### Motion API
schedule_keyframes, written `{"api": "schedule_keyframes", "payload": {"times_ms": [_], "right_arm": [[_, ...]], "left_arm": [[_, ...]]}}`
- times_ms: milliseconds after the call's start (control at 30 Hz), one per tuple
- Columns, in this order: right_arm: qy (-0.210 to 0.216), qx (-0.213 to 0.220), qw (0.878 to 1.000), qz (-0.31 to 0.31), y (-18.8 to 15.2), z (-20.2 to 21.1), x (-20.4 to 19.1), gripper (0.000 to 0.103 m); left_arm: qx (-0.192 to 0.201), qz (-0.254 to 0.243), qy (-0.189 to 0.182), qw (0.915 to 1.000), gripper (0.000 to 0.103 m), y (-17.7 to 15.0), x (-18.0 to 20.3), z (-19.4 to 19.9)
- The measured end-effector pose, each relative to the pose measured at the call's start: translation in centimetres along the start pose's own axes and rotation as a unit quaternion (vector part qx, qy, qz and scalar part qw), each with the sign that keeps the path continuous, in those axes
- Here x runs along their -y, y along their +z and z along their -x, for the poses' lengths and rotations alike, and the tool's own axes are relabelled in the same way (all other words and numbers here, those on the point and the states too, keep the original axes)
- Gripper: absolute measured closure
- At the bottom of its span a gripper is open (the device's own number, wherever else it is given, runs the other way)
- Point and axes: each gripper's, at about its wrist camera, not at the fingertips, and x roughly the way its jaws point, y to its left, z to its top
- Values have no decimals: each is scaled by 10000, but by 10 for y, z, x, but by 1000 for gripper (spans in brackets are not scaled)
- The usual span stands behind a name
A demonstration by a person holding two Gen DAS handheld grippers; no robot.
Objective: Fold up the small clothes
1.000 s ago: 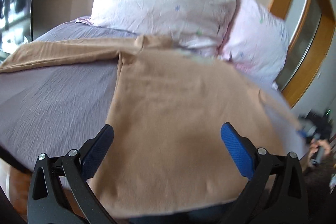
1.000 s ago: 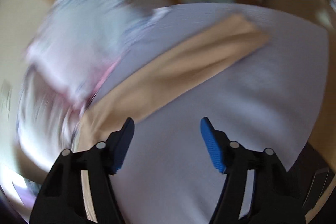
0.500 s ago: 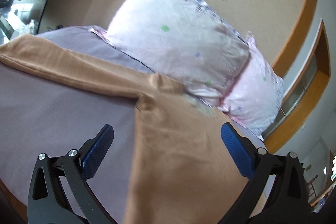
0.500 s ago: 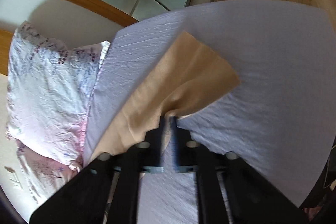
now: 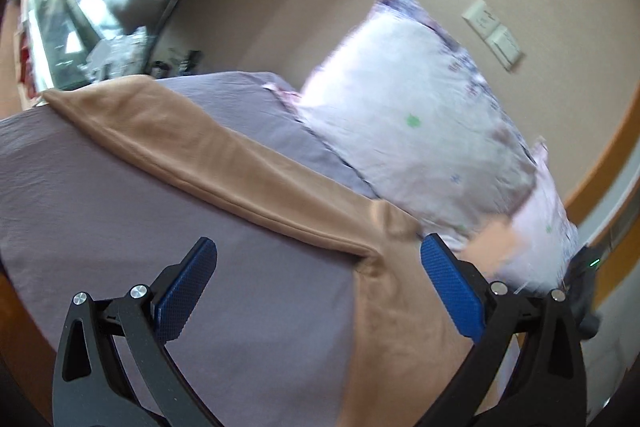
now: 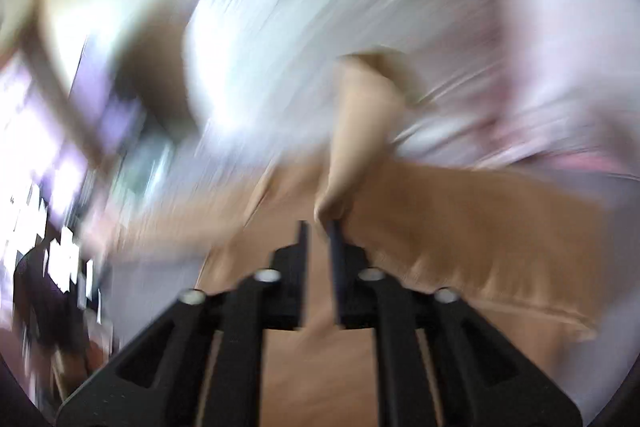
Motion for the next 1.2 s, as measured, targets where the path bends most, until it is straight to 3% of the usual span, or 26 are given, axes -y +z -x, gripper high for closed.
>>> {"api": "schedule_keyframes", "payload": {"times_ms": [100, 233, 300, 333, 367, 467, 667, 767, 800, 833, 867, 900, 933, 1000, 1067, 1133, 1167, 1200], "right_arm": [[-42, -125, 9990, 435, 1, -39, -28, 63], [-40, -307, 9995, 111, 12, -73, -23, 63], [-197, -660, 9975, 158, 12, -93, -26, 61], [-237, -554, 9979, 239, 10, -91, -30, 61], [-139, -648, 9975, 233, 9, -88, -33, 52], [189, -580, 9981, 12, 3, -68, -34, 43], [693, -211, 9965, -423, -14, -22, -13, 30], [897, -27, 9941, -614, -20, -4, 0, 26], [930, 32, 9936, -646, -21, 6, 4, 25], [960, 131, 9929, -690, -24, 17, 10, 24], [971, 188, 9925, -718, -25, 22, 14, 23], [983, 286, 9917, -776, -26, 31, 22, 21], [988, 350, 9912, -814, -27, 35, 26, 21], [991, 499, 9895, -927, -30, 49, 40, 19], [913, 696, 9879, -1039, -34, 68, 57, 18], [655, 973, 9861, -1175, -38, 87, 78, 18], [553, 1077, 9848, -1249, -38, 92, 87, 17], [485, 1167, 9830, -1333, -39, 98, 95, 17]], "left_arm": [[73, 336, 244, 9991, 1, 12, -22, 5], [52, 735, 448, 9963, 1, 29, -49, 2], [-14, 953, 504, 9942, 1, 36, -61, -3], [-53, 1091, 532, 9926, 1, 39, -67, -6], [-97, 1271, 583, 9901, 1, 43, -76, -8], [-240, 1671, 772, 9826, 3, 51, -93, -16], [-358, 2321, 989, 9670, 15, 70, -118, -25], [-393, 2573, 1138, 9588, 36, 79, -132, -28], [-409, 2653, 1161, 9563, 50, 81, -135, -29], [-461, 2791, 1206, 9515, 71, 81, -142, -29], [-492, 2866, 1230, 9488, 79, 81, -147, -31], [-546, 2948, 1287, 9453, 96, 80, -154, -32], [-532, 2982, 1261, 9446, 97, 80, -156, -33], [-487, 2780, 1392, 9492, 98, 83, -147, -31], [-270, 2204, 1512, 9633, 98, 94, -117, -28], [-84, 1353, 1464, 9799, 98, 106, -67, -32], [-6, 638, 1315, 9893, 98, 110, -20, -39], [22, 195, 1190, 9927, 98, 110, 10, -45]]}}
